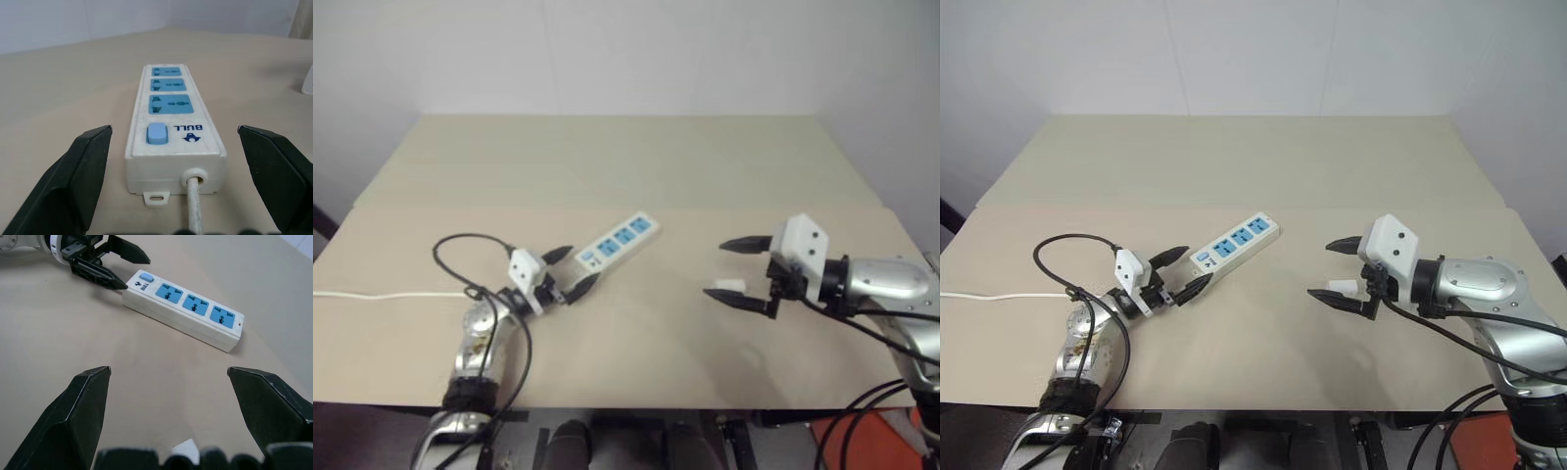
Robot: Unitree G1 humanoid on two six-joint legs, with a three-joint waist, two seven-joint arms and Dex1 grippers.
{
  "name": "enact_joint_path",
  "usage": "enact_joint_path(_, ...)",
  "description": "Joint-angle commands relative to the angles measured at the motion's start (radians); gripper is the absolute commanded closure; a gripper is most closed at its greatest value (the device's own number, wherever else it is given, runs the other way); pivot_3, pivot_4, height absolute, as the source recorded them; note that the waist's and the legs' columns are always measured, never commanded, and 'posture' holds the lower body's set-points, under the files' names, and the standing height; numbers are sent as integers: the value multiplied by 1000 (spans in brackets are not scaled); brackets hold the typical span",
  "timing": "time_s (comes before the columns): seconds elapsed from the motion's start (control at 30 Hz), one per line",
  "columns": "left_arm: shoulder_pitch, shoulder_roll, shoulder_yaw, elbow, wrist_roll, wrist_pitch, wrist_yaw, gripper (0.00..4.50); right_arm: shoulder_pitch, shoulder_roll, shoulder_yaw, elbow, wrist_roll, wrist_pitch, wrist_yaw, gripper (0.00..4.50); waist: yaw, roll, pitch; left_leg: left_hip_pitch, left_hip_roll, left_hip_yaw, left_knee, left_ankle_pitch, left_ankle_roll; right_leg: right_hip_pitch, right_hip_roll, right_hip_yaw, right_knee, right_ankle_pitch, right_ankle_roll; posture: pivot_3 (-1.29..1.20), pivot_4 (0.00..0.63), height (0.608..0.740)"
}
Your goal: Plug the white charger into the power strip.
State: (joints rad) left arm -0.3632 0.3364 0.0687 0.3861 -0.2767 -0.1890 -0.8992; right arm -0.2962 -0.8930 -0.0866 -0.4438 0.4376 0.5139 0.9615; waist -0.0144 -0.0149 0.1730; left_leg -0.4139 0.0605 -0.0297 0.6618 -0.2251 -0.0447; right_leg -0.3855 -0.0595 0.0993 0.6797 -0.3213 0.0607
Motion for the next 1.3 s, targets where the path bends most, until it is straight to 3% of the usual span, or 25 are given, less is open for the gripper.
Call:
enact_joint_path(0.03, -37, 11, -3, 17, 8, 29, 20, 13, 4, -2, -22, -38, 14, 7, -12, 0, 0, 0, 0, 0, 0, 0, 0, 0, 0, 0, 0, 0, 0, 0, 0, 0, 150, 740)
enact_joint_path(0.87, -62, -15, -45, 38, 27, 37, 38, 13, -14, -13, -23, -29, 15, 23, -17, 0, 2, 0, 0, 0, 0, 0, 0, 0, 0, 0, 0, 0, 0, 0, 0, 0, 150, 740)
enact_joint_path(1.0, -78, -16, -55, 53, 28, 44, 21, 1204, -9, -12, -25, -28, 12, 26, -22, 0, 2, 0, 0, 0, 0, 0, 0, 0, 0, 0, 0, 0, 0, 0, 0, 0, 150, 740)
enact_joint_path(1.3, -80, -21, -63, 56, 38, 50, 25, 1295, -5, -13, -27, -27, 10, 26, -31, 0, 4, 0, 0, 0, 0, 0, 0, 0, 0, 1, 0, 0, 0, 0, 0, 0, 150, 740)
